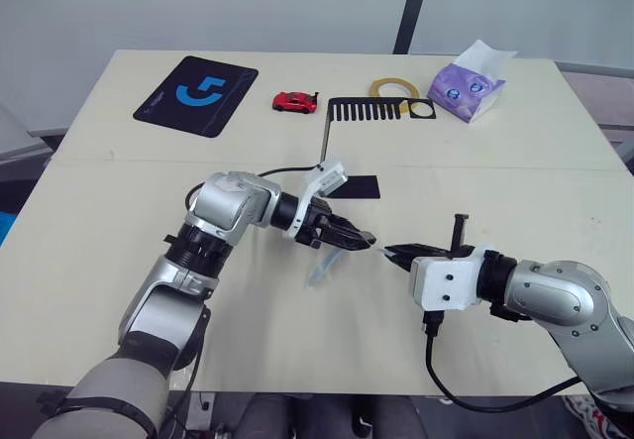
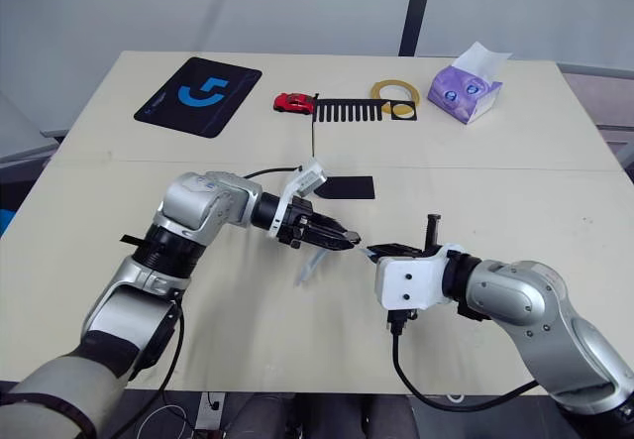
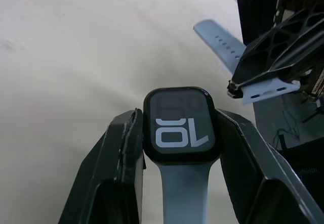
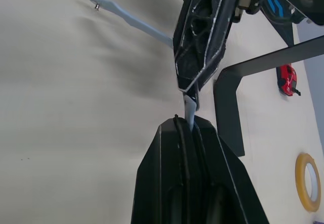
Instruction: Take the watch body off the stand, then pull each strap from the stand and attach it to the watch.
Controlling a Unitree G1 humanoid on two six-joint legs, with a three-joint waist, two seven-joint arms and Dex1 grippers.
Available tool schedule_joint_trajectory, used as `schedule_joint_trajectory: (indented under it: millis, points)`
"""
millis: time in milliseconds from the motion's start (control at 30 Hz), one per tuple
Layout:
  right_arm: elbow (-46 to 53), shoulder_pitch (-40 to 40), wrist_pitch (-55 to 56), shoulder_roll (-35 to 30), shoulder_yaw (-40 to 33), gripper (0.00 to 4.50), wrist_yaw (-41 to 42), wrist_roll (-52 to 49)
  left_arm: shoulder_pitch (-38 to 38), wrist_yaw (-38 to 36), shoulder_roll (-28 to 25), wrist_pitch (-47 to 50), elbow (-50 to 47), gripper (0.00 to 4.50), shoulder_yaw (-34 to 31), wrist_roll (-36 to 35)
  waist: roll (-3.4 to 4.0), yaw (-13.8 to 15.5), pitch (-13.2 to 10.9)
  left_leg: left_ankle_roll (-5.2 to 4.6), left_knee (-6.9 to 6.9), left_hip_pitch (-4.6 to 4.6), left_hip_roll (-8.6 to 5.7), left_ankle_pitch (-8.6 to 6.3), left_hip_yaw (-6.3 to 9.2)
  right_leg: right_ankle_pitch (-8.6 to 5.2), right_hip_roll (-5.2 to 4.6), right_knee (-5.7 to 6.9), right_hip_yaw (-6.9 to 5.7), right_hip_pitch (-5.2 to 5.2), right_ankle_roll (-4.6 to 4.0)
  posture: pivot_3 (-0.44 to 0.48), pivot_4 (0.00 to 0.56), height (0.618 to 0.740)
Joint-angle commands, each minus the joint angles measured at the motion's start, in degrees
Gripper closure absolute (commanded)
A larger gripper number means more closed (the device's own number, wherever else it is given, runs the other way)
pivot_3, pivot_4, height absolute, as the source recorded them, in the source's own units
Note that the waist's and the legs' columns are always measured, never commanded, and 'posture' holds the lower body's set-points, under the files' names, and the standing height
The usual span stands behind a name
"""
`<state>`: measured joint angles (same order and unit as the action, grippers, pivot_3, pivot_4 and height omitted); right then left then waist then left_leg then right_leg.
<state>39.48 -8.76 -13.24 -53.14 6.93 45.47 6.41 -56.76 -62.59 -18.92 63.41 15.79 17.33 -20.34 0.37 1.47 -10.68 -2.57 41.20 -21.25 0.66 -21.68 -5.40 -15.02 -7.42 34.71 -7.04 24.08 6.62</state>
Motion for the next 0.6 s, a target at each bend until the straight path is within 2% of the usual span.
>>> schedule_joint_trajectory:
  millis: [33, 600]
  points:
    - [0.1, -0.8, 0.9, 1.0, 0.1, 4.50, -0.3, 1.4, -1.3, 0.1, 0.0, 0.9, -1.3, 2.80, -1.1, -1.8, 0.00, 0.0, 0.0, 0.01, 0.00, 0.01, 0.00, 0.00, 0.00, 0.00, 0.00, 0.01, 0.00, 0.00, 0.00, 0.000, 0.150, 0.738]
    - [-0.8, -0.4, 0.8, 2.4, -0.9, 4.50, -0.1, 3.1, -1.0, 1.2, -0.3, 2.0, -2.6, 2.80, -1.0, -3.4, 0.00, 0.0, 0.0, 0.03, 0.00, 0.01, 0.00, 0.01, 0.00, 0.00, 0.00, 0.01, 0.01, 0.00, 0.00, 0.000, 0.150, 0.738]
